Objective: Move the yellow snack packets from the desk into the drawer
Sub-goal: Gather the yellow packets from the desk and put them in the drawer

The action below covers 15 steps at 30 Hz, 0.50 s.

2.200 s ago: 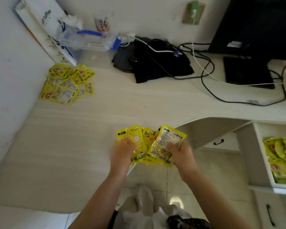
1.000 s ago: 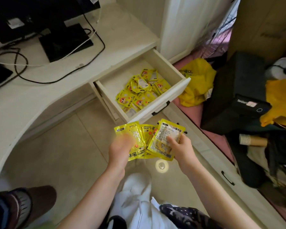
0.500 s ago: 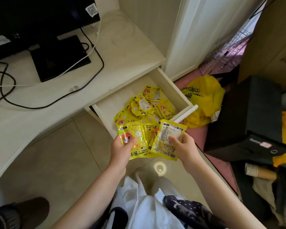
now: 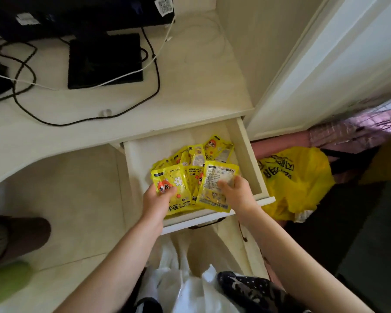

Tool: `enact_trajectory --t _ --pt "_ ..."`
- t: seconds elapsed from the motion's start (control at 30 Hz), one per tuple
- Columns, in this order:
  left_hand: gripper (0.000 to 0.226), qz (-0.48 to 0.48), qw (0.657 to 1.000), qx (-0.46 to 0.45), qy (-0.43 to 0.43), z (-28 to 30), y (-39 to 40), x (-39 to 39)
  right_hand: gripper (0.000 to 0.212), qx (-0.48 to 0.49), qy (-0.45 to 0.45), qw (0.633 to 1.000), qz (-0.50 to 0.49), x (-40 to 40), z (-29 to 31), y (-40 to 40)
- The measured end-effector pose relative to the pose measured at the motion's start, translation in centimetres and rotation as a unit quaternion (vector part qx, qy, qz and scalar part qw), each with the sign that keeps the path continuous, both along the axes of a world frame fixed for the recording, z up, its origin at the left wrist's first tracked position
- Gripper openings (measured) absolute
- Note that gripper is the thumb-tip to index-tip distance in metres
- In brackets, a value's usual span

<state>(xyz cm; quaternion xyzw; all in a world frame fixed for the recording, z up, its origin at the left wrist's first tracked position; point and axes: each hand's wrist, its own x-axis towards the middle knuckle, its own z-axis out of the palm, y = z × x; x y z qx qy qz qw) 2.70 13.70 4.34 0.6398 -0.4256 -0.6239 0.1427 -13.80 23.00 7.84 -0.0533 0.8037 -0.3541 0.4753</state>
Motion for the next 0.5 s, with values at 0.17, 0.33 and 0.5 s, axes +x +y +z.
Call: enact_trajectory --t 0.17,0.33,0.5 --pt "0.027 0.088 0.995 0.052 -0.006 -1.8 -0.4 -2.1 0.029 0.009 -0.016 0.997 0.069 -3.3 -1.4 -2.9" --pt "0.034 0.147 0.984 0.084 -0.05 -4.2 -1.9 -2.4 0.034 0.041 -0.006 0.989 0.141 -3.7 -3.5 -6.9" --pt "0.036 0.195 0.972 0.122 -0.047 -7.9 -5.4 -1.7 0.021 0.05 -0.012 0.98 0.192 -3.3 -6.4 -11.6"
